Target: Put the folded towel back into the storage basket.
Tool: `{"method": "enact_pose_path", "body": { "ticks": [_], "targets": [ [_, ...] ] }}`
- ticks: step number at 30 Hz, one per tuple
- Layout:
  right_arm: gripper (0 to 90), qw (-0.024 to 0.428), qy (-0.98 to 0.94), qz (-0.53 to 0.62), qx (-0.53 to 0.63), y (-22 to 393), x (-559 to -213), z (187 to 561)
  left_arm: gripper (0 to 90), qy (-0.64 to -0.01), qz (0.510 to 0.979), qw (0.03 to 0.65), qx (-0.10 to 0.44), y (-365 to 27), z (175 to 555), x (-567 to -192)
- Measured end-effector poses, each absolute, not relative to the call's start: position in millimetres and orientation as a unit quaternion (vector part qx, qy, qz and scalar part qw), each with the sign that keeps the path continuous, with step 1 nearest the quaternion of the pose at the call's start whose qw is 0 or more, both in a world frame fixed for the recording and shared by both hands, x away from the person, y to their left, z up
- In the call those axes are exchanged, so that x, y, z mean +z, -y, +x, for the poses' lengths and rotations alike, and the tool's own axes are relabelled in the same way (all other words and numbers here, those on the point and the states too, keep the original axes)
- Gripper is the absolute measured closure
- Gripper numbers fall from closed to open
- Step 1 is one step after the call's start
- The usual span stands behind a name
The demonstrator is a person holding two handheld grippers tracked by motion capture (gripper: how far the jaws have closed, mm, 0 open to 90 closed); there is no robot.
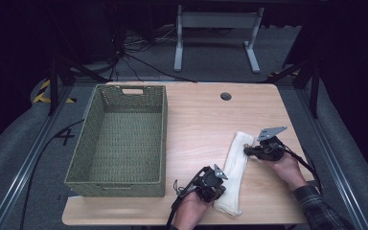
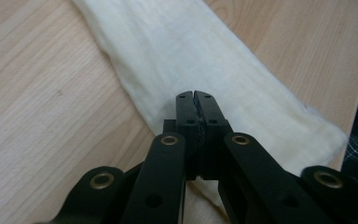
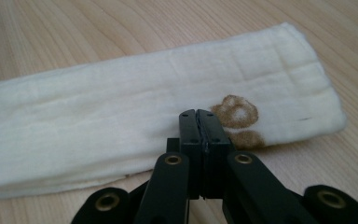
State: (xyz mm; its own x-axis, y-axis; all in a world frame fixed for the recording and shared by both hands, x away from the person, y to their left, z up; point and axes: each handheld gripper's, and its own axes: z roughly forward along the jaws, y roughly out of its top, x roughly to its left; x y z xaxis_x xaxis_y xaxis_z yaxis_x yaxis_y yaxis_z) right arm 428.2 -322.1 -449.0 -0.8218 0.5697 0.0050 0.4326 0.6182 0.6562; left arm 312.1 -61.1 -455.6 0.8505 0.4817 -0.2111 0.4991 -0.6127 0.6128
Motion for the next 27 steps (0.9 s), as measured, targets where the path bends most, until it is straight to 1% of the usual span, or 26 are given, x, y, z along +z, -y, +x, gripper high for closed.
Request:
{"method": "enact_pose_path", "body": {
  "ticks": [13,17,20,23,24,25,27],
  "targets": [
    [89.8,0.104,-0.896,0.269,0.337,305.0,-449.6,442.2,89.6,-0.238,0.907,0.346,-0.026,85.1,299.2,-455.7],
    [89.6,0.102,-0.897,0.268,0.337,304.9,-448.9,442.2,89.4,-0.229,0.907,0.351,-0.033,85.0,303.4,-455.3],
    [89.2,0.104,-0.897,0.266,0.338,305.7,-447.3,440.9,87.7,-0.220,0.909,0.353,-0.031,84.6,306.4,-451.5],
    [83.0,0.090,-0.894,0.259,0.354,308.8,-438.9,434.1,85.0,-0.212,0.911,0.353,-0.016,81.7,315.1,-444.0],
    [81.0,0.087,-0.895,0.256,0.356,309.6,-436.5,430.7,82.6,-0.211,0.912,0.352,-0.013,79.6,318.7,-441.6],
    [76.3,0.081,-0.898,0.244,0.358,310.6,-433.2,422.7,77.6,-0.210,0.911,0.355,-0.005,76.6,324.8,-437.7],
    [70.7,0.072,-0.898,0.239,0.362,310.7,-432.0,415.6,73.7,-0.206,0.911,0.358,-0.005,74.5,330.8,-435.3]
  ]
}}
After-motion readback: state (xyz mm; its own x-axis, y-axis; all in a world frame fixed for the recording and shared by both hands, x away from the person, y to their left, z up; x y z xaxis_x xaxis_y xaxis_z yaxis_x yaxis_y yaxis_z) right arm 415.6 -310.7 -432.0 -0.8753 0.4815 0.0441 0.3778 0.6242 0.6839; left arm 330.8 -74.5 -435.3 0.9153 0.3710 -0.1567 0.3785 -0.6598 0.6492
